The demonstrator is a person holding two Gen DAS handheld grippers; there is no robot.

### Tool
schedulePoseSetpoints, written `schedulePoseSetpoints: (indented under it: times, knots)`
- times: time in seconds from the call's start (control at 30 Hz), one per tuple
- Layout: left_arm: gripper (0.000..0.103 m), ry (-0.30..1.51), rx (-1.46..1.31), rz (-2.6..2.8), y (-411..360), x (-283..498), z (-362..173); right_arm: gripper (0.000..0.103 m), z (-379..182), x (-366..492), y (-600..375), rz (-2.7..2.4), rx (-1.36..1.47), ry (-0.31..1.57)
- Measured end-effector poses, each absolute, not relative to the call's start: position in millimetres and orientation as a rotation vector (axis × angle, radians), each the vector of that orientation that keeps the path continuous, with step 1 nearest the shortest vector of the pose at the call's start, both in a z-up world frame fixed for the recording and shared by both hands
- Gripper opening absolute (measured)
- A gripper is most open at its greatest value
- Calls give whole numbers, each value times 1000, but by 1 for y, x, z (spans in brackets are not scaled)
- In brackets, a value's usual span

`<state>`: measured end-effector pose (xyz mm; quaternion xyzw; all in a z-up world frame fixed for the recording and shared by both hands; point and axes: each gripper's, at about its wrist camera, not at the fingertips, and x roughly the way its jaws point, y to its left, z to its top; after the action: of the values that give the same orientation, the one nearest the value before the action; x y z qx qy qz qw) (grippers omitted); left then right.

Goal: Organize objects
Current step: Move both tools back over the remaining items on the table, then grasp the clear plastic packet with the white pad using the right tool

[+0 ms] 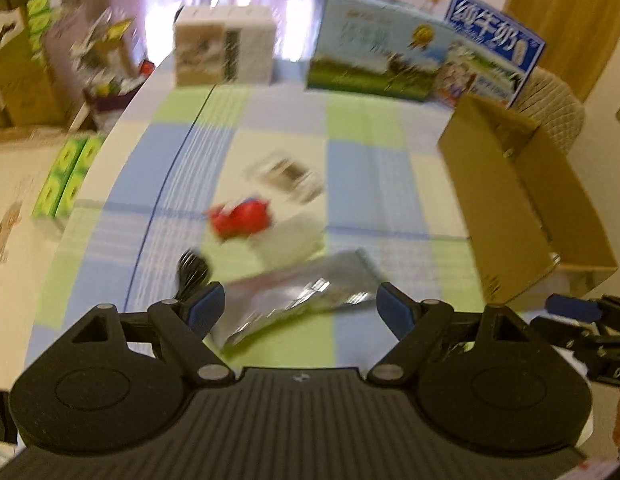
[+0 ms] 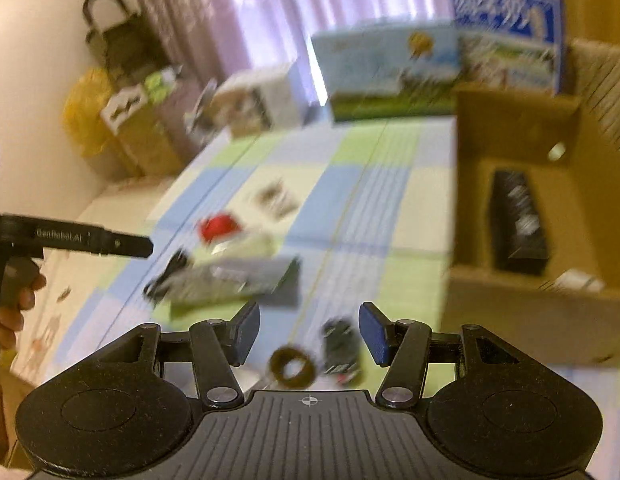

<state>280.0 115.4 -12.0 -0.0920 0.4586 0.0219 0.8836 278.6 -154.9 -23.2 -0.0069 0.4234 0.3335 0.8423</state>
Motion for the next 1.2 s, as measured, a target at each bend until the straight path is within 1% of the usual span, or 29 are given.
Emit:
schedulePoseSetpoints:
  times: [0.17,0.2,0.27,0.3,0.33,0.43,0.87,0.9,0.93,1.0,1.13,1.2]
  knots:
    - [80,1010,-216,67,141,262,-31,52,-53,272,-122,801,-73,989]
    - [80,1019,-221,72,146,259,-34,54,-59,269,-115,834,-98,995]
    - [80,1035,-232,85,154,254,-40,70,-68,263,-101,880,-174,994]
    - [80,1041,-236,90,158,251,-43,82,-72,259,-94,908,-217,979]
    - [80,1044,-240,96,162,248,-45,84,-75,256,-89,931,-253,962]
    - [80,1058,-259,121,176,241,-51,85,-86,248,-74,997,-348,944]
    - [80,1080,-301,188,212,229,-67,85,-134,248,-31,1115,-607,971]
    - [80,1080,-300,189,213,230,-68,83,-137,247,-30,1114,-620,965]
    - [80,1080,-299,190,214,231,-69,72,-138,246,-30,1115,-624,955]
    - [80,1078,-296,192,216,234,-71,64,-138,247,-30,1107,-626,949]
    - [79,1065,-272,191,220,243,-73,60,-131,253,-32,1065,-578,954]
    - [79,1056,-258,190,222,250,-74,59,-123,259,-36,1029,-521,957]
